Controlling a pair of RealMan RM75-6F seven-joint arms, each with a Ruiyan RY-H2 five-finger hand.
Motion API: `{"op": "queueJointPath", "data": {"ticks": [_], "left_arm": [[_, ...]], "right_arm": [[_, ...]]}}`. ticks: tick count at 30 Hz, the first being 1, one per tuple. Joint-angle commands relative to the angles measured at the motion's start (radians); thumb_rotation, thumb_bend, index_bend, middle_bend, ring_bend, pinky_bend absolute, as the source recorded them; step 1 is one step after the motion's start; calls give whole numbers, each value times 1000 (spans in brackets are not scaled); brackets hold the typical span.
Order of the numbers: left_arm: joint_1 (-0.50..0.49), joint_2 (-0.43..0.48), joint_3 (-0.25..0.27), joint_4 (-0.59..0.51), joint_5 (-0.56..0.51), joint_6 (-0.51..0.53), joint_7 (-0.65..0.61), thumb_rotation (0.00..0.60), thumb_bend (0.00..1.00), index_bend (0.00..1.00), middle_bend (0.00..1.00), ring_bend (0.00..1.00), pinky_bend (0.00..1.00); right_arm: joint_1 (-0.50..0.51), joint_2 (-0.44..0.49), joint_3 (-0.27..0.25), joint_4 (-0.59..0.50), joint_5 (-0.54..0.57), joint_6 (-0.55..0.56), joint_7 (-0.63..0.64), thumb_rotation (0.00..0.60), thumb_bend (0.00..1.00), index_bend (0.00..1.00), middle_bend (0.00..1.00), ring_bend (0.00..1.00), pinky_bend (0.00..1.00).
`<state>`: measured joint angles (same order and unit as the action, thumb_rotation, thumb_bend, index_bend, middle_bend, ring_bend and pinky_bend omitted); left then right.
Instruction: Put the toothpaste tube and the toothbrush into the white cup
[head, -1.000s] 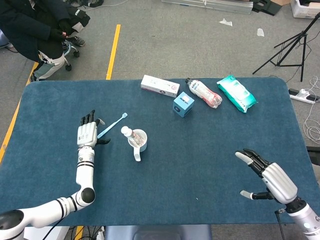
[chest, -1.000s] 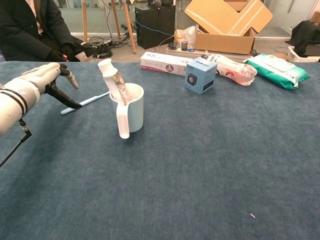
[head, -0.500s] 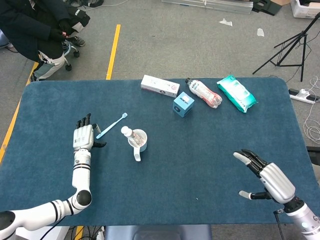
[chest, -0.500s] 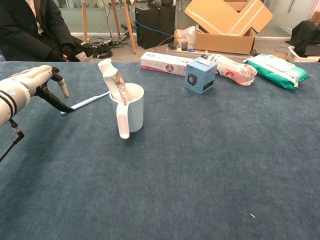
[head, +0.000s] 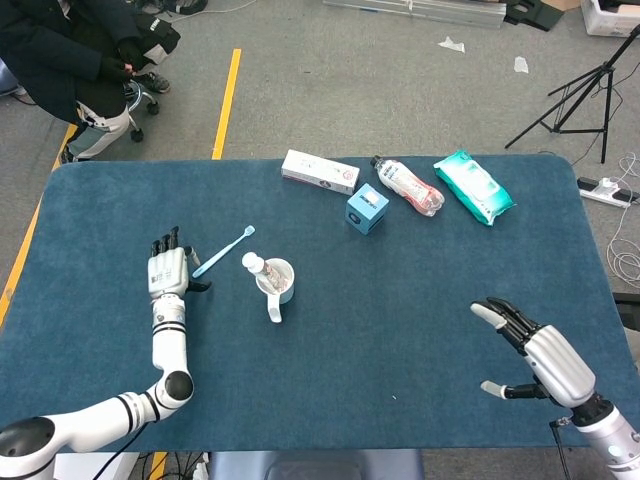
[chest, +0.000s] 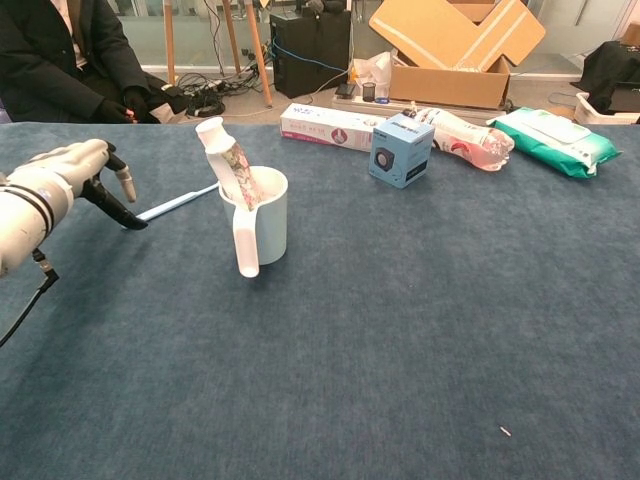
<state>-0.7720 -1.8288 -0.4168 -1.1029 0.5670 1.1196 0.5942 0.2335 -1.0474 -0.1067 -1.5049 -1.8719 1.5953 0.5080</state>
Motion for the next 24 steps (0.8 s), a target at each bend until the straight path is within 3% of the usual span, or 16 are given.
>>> {"op": "queueJointPath", "data": {"ticks": [1,24], "left_arm": [[-10,-21,-5,38,-10,-15,4,600,65,509,0,0,0],[-47,-101,-38,217,-10,-60,9,600,65,539,0,0,0]], "right_arm": [[-1,2,1,3,0,6,7,600,12,23,146,85,403],[-6,6,1,13,-2,23,29,600,12,23,146,85,403]]}}
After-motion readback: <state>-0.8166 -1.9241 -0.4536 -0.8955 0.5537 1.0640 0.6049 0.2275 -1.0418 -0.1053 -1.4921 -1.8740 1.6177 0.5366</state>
